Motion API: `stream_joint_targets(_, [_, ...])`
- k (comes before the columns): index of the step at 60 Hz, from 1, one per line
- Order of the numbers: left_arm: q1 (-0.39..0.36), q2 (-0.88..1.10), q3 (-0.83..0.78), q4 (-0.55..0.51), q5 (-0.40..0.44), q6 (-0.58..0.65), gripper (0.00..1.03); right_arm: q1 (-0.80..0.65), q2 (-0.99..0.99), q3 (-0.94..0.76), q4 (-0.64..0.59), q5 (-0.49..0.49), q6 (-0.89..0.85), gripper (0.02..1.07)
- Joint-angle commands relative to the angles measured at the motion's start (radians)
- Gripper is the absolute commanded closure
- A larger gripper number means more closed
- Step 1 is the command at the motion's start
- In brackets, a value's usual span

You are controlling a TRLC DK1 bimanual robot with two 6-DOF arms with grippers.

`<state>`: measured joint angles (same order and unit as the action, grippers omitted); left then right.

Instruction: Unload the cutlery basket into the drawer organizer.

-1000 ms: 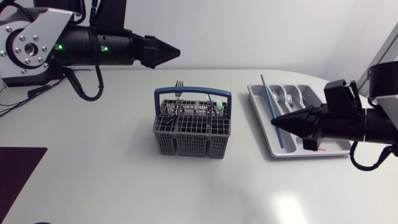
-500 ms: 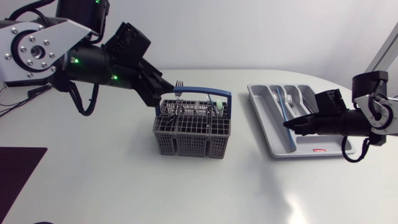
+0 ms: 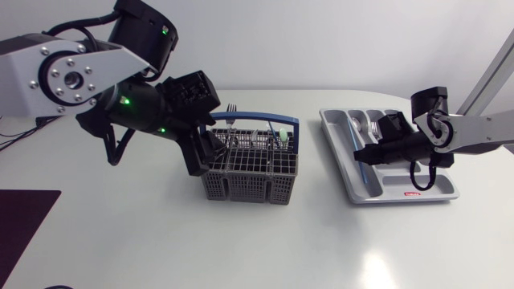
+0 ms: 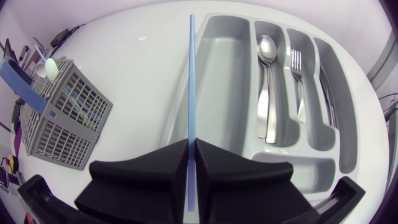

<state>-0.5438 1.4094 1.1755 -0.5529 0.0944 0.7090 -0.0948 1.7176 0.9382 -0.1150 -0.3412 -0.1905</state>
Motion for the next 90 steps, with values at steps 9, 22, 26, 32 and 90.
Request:
stream_joint_targets(9, [-0.051,0.037,-0.079,0.018,-0.102,0.072,0.21,0.021,0.04,0.03,0.003,0.036,0.036,0.76])
stream_joint_targets(22, [-0.108,0.019,-0.181,0.173,-0.237,0.06,0.25,0.03,-0.072,-0.044,0.02,0.034,0.028,0.26])
stream_joint_targets(26, [-0.13,0.014,-0.22,0.237,-0.272,0.05,0.27,0.032,-0.101,-0.067,0.028,0.034,0.022,0.25])
stream_joint_targets(32, [-0.163,0.002,-0.284,0.349,-0.335,0.041,0.3,0.033,-0.133,-0.095,0.037,0.034,0.017,0.24])
stream_joint_targets(90, [-0.243,0.002,-0.332,0.43,-0.518,-0.102,0.52,0.033,-0.23,-0.156,0.032,0.027,-0.012,0.23])
